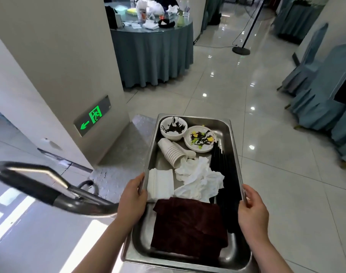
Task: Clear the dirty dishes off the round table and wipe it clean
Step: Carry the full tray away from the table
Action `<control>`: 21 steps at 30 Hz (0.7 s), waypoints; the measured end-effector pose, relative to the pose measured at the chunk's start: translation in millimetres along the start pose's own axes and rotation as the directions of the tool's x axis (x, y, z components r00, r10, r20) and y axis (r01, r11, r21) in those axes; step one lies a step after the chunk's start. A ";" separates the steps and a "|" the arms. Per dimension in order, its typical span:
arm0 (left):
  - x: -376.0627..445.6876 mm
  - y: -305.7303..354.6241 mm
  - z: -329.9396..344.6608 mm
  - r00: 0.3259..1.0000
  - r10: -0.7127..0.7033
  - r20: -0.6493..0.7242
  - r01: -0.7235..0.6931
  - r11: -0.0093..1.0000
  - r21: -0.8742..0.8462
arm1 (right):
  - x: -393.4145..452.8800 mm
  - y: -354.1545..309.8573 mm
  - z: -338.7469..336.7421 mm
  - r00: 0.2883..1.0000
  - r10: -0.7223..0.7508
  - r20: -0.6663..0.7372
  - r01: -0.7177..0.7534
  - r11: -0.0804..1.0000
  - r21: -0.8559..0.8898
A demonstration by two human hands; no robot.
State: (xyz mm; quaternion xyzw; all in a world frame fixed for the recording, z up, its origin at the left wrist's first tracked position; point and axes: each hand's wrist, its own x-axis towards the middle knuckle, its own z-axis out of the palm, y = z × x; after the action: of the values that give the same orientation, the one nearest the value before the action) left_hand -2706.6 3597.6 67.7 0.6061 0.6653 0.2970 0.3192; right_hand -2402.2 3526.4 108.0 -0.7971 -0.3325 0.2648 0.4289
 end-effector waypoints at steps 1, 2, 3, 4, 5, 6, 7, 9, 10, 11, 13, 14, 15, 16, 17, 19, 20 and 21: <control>18.8 2.9 1.7 1.000 0.009 0.007 -0.009 1.000 -0.004 | 17.5 -7.5 7.8 1.000 0.006 0.000 -0.006 1.000 0.014; 35.9 6.7 3.2 1.000 0.019 0.014 -0.019 1.000 -0.002 | 34.3 -14.2 15.8 1.000 0.015 0.004 -0.015 1.000 0.025; 53.9 9.6 5.2 1.000 0.025 0.011 -0.025 1.000 -0.002 | 51.7 -19.1 24.4 1.000 0.020 0.012 -0.021 0.999 0.037; 71.2 11.9 7.3 1.000 0.023 0.004 -0.023 1.000 0.004 | 68.1 -24.0 33.1 0.999 0.028 0.019 -0.029 0.998 0.050; 87.1 13.4 10.6 1.000 0.013 -0.006 -0.013 1.000 0.010 | 83.7 -28.7 41.3 0.999 0.029 0.026 -0.031 0.998 0.056; 101.7 15.8 13.9 1.000 -0.012 -0.019 0.012 1.000 0.016 | 99.3 -34.1 49.4 0.999 0.027 0.036 -0.029 0.998 0.055; 116.9 17.4 17.5 0.999 -0.031 -0.032 0.032 0.999 0.023 | 116.1 -39.1 58.0 0.999 0.018 0.046 -0.021 0.998 0.052; 147.0 20.8 24.8 0.997 -0.061 -0.054 0.062 0.998 0.021 | 152.3 -46.9 76.6 0.998 0.005 0.070 -0.009 0.999 0.051; 162.5 21.4 28.9 0.995 -0.074 -0.070 0.075 0.997 0.016 | 170.7 -51.2 86.4 0.997 -0.001 0.083 -0.003 0.999 0.048; 176.0 21.9 33.4 0.993 -0.082 -0.090 0.083 0.996 0.013 | 188.2 -55.3 95.6 0.995 -0.010 0.099 0.006 0.999 0.045; 201.4 22.0 45.6 0.984 -0.113 -0.137 0.116 0.993 0.014 | 227.3 -61.7 115.5 0.989 -0.036 0.141 0.031 0.999 0.041; 212.6 22.6 52.6 0.977 -0.133 -0.168 0.137 0.991 0.009 | 247.0 -64.3 125.3 0.985 -0.051 0.165 0.045 0.998 0.039; 223.2 23.8 59.1 0.968 -0.152 -0.201 0.155 0.988 0.000 | 264.7 -67.4 134.3 0.980 -0.060 0.191 0.054 0.998 0.037; 235.3 24.8 68.0 0.955 -0.179 -0.236 0.181 0.983 -0.014 | 288.9 -70.1 145.3 0.971 -0.069 0.229 0.065 0.998 0.025; 238.5 26.8 71.0 0.951 -0.183 -0.250 0.185 0.983 -0.016 | 299.1 -73.8 150.5 0.966 -0.073 0.249 0.069 0.997 0.024; 255.7 29.4 83.4 0.929 -0.231 -0.290 0.232 0.972 -0.032 | 334.6 -84.5 168.3 0.944 -0.093 0.315 0.099 0.995 0.000; 264.1 30.0 89.6 0.912 -0.270 -0.308 0.271 0.962 -0.043 | 351.0 -89.1 177.5 0.929 -0.112 0.353 0.130 0.991 -0.026; 270.8 31.3 95.3 0.895 -0.307 -0.323 0.306 0.950 -0.055 | 366.8 -92.7 186.7 0.914 -0.127 0.385 0.157 0.987 -0.047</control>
State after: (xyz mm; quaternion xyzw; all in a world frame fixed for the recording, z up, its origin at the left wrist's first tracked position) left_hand -2629.1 3870.9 15.6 0.4355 0.7956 0.3405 0.2479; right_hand -2328.1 3937.0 45.7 -0.7201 -0.4763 0.3696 0.3436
